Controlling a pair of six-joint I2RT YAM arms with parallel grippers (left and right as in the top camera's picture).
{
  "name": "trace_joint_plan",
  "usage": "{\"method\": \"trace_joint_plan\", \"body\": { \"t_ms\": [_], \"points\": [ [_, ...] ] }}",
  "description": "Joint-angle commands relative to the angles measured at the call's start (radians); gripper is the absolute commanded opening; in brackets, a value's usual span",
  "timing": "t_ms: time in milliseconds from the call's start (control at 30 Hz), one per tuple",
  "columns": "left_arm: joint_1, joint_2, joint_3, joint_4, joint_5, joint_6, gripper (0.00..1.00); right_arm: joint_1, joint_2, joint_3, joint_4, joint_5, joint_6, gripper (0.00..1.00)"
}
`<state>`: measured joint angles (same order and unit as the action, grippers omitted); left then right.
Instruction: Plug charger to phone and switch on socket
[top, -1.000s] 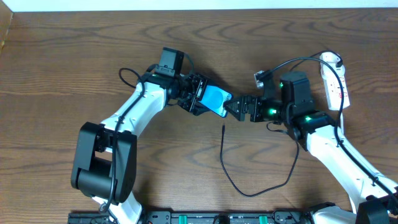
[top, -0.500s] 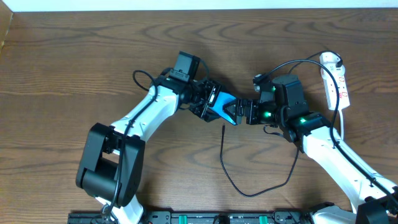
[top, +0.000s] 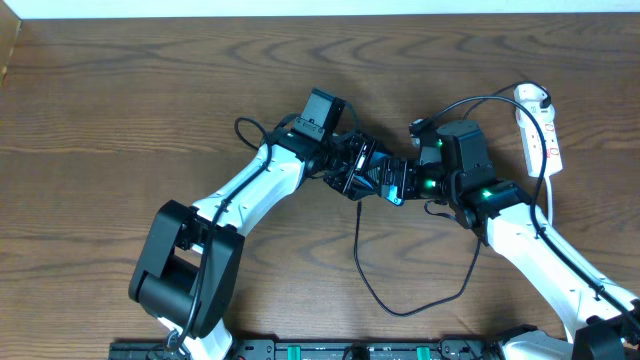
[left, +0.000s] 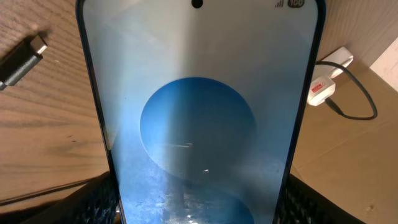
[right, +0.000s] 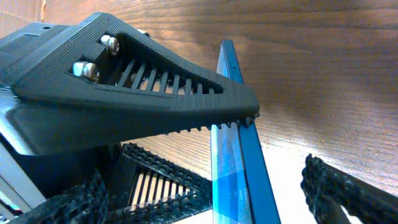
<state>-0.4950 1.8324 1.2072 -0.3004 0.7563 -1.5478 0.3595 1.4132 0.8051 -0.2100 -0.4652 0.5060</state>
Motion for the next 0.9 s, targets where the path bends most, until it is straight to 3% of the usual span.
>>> {"method": "trace_joint_plan", "body": {
  "t_ms": [0,100,167,367,867],
  "points": [
    [-0.002,-0.033,0.036,0.007,0.017,-0.022,0.07,0.016,0.007,0.016,-0.006,0.019,-0.013,0.93],
    [-0.002,-0.033,0.036,0.008,0.017,-0.022,0.07,0.016,0.007,0.016,-0.012,0.038,-0.005,0.80],
    [-0.002,-0.033,0.036,0.008,0.017,-0.026,0.08,0.016,0.007,0.016,-0.014,0.039,-0.005,0.67],
    [-0.002,-0.033,0.036,0.012,0.017,-0.048,0.08,0.027,0.007,0.016,-0.016,0.041,-0.006,0.47],
    [-0.002,-0.033,0.036,0.023,0.017,-0.071,0.07,0.049,0.007,0.016,-0.020,0.048,-0.006,0.40]
  ]
}}
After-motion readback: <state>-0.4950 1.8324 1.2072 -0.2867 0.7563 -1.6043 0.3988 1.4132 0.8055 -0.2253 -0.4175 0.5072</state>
